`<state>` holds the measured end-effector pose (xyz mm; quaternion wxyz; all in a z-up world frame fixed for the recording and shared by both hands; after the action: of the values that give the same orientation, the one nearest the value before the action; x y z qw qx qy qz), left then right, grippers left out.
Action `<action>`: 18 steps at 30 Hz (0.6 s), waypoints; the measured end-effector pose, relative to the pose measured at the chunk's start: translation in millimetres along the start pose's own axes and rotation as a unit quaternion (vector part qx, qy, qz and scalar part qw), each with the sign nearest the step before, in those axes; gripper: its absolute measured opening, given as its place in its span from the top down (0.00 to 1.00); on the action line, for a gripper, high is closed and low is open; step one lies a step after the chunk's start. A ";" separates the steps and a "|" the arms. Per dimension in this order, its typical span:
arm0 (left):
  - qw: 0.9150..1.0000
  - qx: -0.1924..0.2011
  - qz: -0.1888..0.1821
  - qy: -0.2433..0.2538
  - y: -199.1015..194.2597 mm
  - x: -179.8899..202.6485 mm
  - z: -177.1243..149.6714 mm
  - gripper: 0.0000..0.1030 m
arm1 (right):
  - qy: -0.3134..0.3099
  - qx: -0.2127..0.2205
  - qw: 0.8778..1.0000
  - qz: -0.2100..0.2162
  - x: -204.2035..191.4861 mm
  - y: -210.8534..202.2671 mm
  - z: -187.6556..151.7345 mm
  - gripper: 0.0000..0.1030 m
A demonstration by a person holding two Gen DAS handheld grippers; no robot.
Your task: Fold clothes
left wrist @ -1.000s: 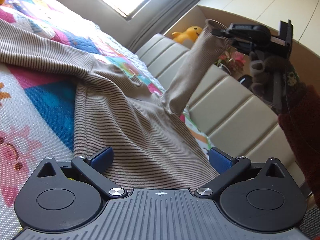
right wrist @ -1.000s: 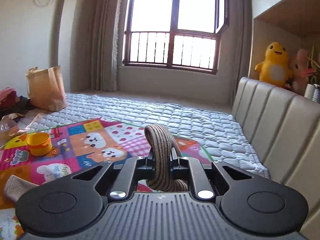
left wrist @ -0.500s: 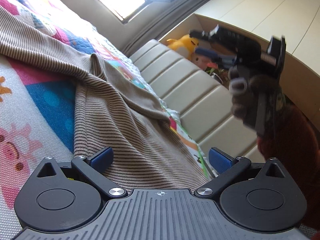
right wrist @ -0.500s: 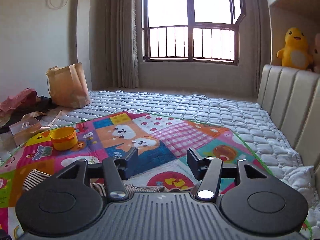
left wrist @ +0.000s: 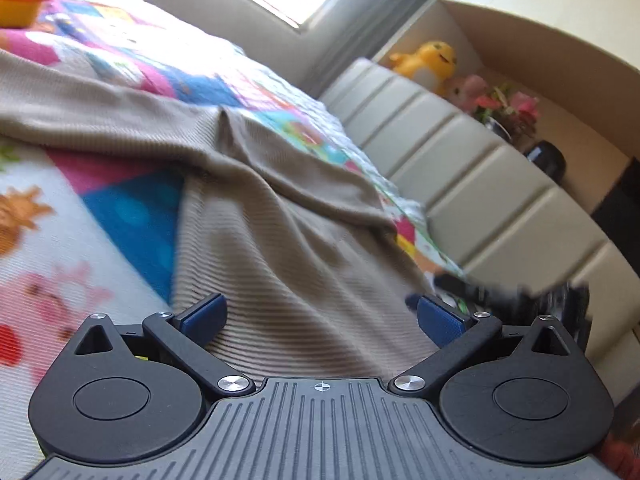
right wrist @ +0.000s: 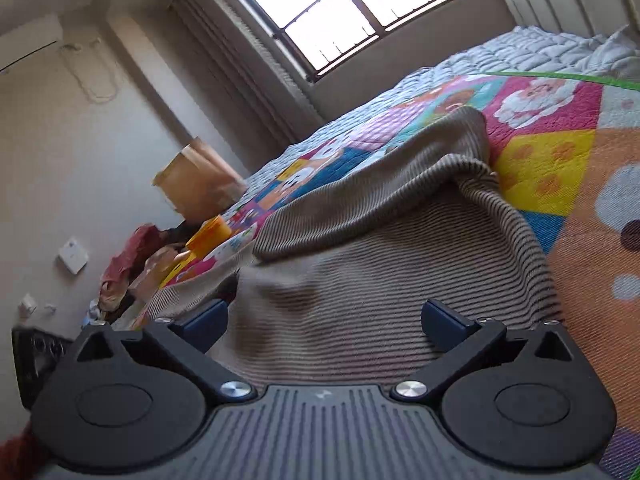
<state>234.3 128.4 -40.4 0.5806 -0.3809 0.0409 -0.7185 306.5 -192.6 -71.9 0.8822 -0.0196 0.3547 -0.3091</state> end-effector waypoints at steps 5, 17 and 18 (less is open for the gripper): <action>0.976 0.096 0.191 -0.040 -53.1 -73.9 48.0 0.00 | -0.006 -0.019 1.000 0.016 -4.0 5.4 -2.7 0.00; 0.930 0.090 0.324 -0.150 -29.9 -169.0 89.5 0.18 | 0.035 -0.011 0.998 0.053 9.8 2.4 -0.8 0.00; 0.927 0.088 0.332 -0.151 -22.0 -169.5 92.0 0.24 | 0.035 -0.014 0.998 0.054 10.1 4.4 -0.8 0.00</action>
<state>277.4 317.5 -49.1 0.8163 -0.3970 0.0133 -0.4195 313.9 -194.6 -79.8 0.8840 -0.0020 0.3906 -0.2567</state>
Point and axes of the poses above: each gripper's, at about its wrist camera, not at the fingertips, and y roughly the way its jaws point, x to its right, z to its top, the point moved 5 cm from there along y, roughly the way its jaws point, and after that the axes turned 10 degrees about z, right-handed, at the moved point
